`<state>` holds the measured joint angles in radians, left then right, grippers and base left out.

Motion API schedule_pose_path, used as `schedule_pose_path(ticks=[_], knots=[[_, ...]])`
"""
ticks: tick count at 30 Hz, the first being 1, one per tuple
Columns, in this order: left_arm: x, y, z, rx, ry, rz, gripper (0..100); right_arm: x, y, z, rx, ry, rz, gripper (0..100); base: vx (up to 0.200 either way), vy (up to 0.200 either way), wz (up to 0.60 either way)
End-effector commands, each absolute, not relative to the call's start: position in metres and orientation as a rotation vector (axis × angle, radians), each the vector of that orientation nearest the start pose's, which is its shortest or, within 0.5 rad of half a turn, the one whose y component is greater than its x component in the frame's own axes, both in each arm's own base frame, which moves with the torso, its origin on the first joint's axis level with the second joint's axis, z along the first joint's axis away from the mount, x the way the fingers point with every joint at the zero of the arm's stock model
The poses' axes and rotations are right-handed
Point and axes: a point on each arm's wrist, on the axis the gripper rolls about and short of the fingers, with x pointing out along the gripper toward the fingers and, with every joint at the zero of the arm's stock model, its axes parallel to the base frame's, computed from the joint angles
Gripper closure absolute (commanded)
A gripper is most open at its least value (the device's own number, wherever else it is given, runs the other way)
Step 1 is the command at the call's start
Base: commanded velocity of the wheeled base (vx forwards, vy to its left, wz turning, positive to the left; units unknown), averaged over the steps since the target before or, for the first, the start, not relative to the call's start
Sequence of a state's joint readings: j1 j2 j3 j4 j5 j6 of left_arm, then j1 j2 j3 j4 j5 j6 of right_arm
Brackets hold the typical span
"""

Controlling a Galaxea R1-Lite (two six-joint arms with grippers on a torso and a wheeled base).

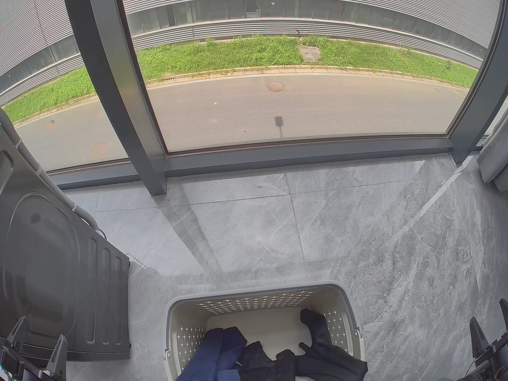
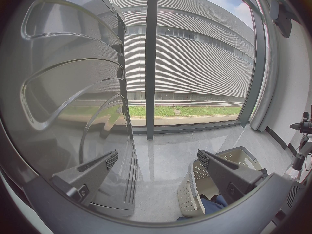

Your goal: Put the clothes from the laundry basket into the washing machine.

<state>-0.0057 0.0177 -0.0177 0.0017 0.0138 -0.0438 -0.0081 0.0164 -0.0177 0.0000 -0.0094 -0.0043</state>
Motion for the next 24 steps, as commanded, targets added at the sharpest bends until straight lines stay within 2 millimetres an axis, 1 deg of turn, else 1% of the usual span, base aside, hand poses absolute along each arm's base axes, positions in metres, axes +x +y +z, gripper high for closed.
schedule_pose_path(ticks=[1, 10, 13, 24], knots=[[-0.0226, 0.0004, 0.0754, -0.044, 0.004, 0.008, 0, -0.0223, 0.0, 0.0756, -0.005, 0.006, -0.018, 0, 0.0, 0.0, 0.0], [-0.0226, 0.0004, 0.0754, -0.044, 0.004, 0.008, 0, -0.0223, 0.0, 0.0756, -0.005, 0.006, -0.017, 0, 0.0, 0.0, 0.0], [-0.0226, 0.0005, 0.0754, -0.044, 0.004, 0.009, 0, -0.0223, 0.0, 0.0756, -0.005, 0.006, -0.018, 0, 0.2, 0.0, 0.0], [-0.0226, 0.0004, 0.0754, -0.044, 0.004, 0.008, 0, -0.0223, 0.0, 0.0756, -0.005, 0.006, -0.018, 0, 0.0, 0.0, 0.0]])
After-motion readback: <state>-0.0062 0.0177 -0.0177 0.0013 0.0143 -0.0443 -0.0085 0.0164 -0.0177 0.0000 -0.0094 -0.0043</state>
